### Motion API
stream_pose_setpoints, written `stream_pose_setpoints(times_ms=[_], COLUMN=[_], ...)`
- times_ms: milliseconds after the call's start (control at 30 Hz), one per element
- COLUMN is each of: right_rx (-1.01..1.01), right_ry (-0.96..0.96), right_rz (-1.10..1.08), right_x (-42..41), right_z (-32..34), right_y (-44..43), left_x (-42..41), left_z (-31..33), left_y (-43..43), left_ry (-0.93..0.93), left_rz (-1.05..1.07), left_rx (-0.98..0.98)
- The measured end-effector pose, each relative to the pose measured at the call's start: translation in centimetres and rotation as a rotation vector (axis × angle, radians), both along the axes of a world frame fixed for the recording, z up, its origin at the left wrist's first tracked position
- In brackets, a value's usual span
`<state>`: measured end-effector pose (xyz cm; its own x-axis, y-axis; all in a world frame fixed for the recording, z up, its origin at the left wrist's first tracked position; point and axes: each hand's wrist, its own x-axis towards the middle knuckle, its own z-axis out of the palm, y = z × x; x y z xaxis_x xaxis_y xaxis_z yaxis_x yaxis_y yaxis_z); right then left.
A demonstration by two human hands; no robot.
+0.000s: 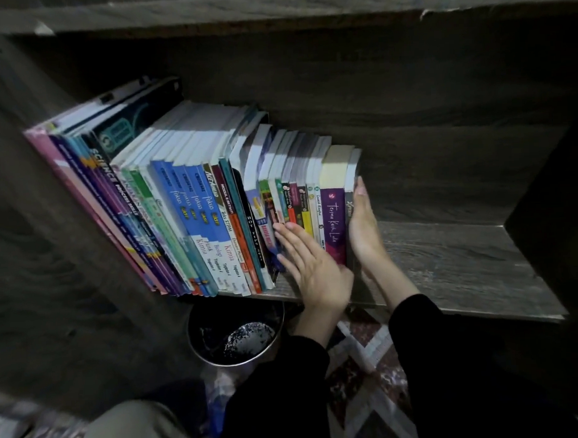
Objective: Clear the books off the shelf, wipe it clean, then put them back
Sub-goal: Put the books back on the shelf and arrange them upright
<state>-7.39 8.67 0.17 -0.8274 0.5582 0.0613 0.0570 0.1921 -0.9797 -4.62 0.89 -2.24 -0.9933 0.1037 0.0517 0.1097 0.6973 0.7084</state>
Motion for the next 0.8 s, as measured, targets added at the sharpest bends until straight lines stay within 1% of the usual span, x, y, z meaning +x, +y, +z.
stream_pose_setpoints(times_ms=[33, 67, 100, 167, 200, 233, 267, 333, 400, 500, 600, 667, 800], right_rx=[0.023, 0.033, 0.037, 0.05, 0.048, 0.051, 0.069, 0.134, 0.187, 0.236, 0.26, 0.262, 0.263], right_ry=[-0.007, -0.004, 0.014, 0.069, 0.088, 0.095, 0.093, 0.067, 0.04, 0.009, -0.006, -0.006, -0.017], right_rz=[0.002, 0.003, 0.003, 0.019, 0.03, 0.047, 0.068, 0.114, 0.162, 0.199, 0.204, 0.206, 0.213], right_x=[0.5, 1.2, 1.8, 2.7, 2.9, 3.2, 3.5, 3.9, 4.2, 4.2, 4.2, 4.2, 3.9], right_z=[0.3, 0.5, 0.7, 1.1, 1.3, 1.3, 1.4, 1.5, 1.6, 1.5, 1.4, 1.3, 1.3], right_y=[0.2, 0.3, 0.3, 0.0, -0.2, -0.2, -0.3, -0.2, 0.1, 0.7, 0.8, 0.8, 0.8], left_x=[0.3, 0.8, 1.4, 2.2, 2.2, 1.8, 1.1, -0.6, -1.9, -3.0, -4.1, -4.7, -5.2], left_z=[-0.2, -0.4, -0.4, -0.2, 0.4, 1.1, 2.0, 3.8, 5.4, 7.9, 10.8, 12.5, 14.4], left_y=[-0.6, -1.2, -1.9, -2.8, -3.1, -3.6, -4.2, -5.7, -7.6, -9.3, -9.1, -8.5, -7.2], left_ry=[-0.001, 0.041, 0.143, 0.45, 0.58, 0.662, 0.698, 0.691, 0.694, 0.736, 0.683, 0.623, 0.596], left_rz=[-0.032, -0.062, -0.087, -0.092, -0.066, -0.024, 0.03, 0.122, 0.131, 0.065, 0.094, 0.097, -0.006], left_rx=[0.022, 0.063, 0.107, 0.13, 0.092, 0.025, -0.069, -0.317, -0.572, -0.836, -1.068, -1.19, -1.289])
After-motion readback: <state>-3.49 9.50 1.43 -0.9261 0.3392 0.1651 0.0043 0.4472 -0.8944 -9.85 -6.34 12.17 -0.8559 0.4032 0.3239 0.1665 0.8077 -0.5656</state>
